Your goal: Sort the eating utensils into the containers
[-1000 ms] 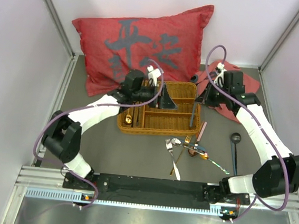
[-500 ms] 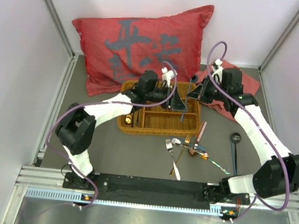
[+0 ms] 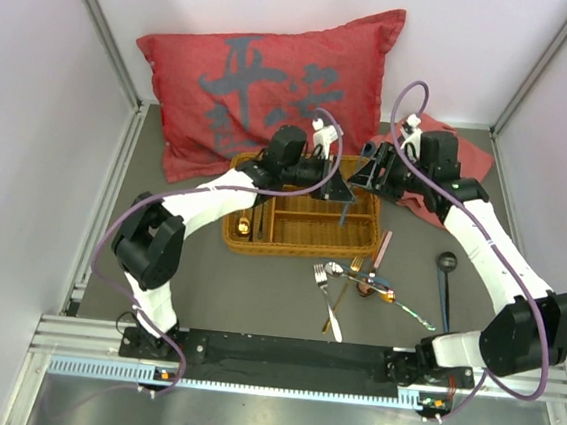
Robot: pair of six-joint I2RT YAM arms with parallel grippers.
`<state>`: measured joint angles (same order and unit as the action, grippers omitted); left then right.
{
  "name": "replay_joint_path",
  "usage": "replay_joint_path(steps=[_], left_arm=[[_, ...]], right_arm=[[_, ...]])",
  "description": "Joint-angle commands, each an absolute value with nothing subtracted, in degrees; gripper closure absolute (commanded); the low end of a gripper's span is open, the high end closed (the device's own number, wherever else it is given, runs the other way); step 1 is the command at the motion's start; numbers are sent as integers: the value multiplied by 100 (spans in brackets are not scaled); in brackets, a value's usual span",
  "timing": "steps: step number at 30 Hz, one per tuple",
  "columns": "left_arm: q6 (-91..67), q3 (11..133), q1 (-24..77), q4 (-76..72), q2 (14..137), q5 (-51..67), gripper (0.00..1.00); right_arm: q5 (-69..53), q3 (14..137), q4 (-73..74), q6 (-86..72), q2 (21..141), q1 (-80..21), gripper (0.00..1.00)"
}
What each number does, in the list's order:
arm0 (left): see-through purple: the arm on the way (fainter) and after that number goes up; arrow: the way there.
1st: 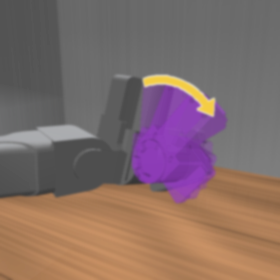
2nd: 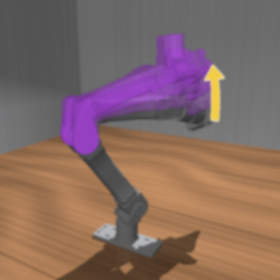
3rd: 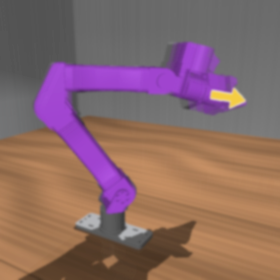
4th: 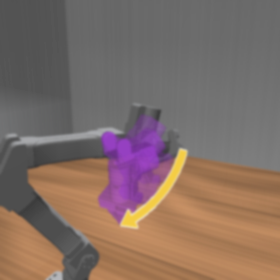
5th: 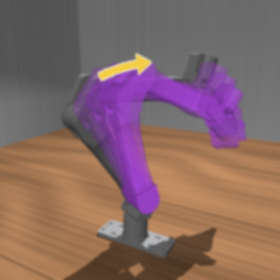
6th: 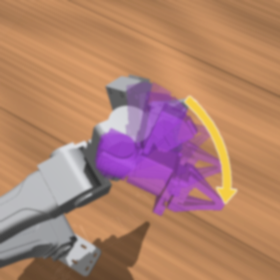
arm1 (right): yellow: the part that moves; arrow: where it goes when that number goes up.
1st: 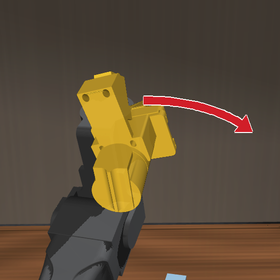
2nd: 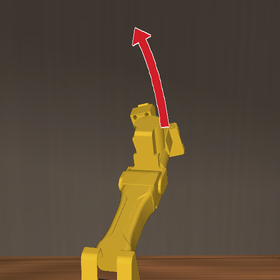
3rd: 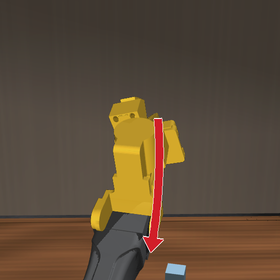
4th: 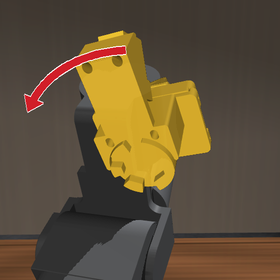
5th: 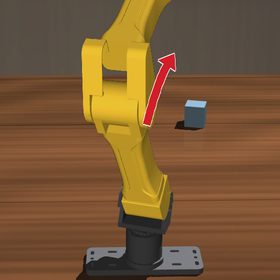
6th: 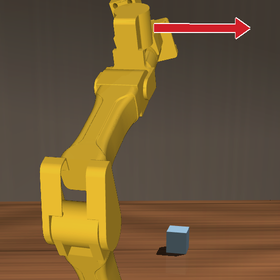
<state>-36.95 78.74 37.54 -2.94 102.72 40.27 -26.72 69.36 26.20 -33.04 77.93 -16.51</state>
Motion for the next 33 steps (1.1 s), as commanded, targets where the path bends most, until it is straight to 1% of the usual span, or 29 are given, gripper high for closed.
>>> replay_joint_path(steps=[1,4,6,7,12,17,18,23,27,33], left_arm=[[-2778,8366,3534,579,10371,3604,100],[-2349,8726,3280,1157,10529,3280,100],[-1910,9103,3191,1484,10713,3007,100],[-1768,9245,3138,1825,10783,2640,100],[-855,10298,3111,2619,11398,1285,100],[-36,10652,3120,2261,11750,450,100],[417,10696,3120,2180,11777,231,100],[1457,10617,3120,1688,11918,228,100],[2257,10442,3120,1459,12015,641,100],[2881,9994,3120,1275,12059,1028,100]], right_arm=[[-2295,7049,2768,-3041,7445,-1723,24],[-1996,7110,3032,-2839,7392,-1723,13],[-1802,7154,3207,-2699,7374,-1714,10],[-1732,7146,3251,-2663,7357,-1714,9],[-1266,7058,3419,-2461,7260,-1600,7],[-1195,6944,3559,-2259,7181,-1293,7],[-1195,6891,3568,-2241,7163,-1188,7],[-1195,6724,3612,-2066,7119,-870,7],[-1178,6680,3717,-1934,7163,-677,7],[-1160,6592,3823,-1776,7172,-361,7]])
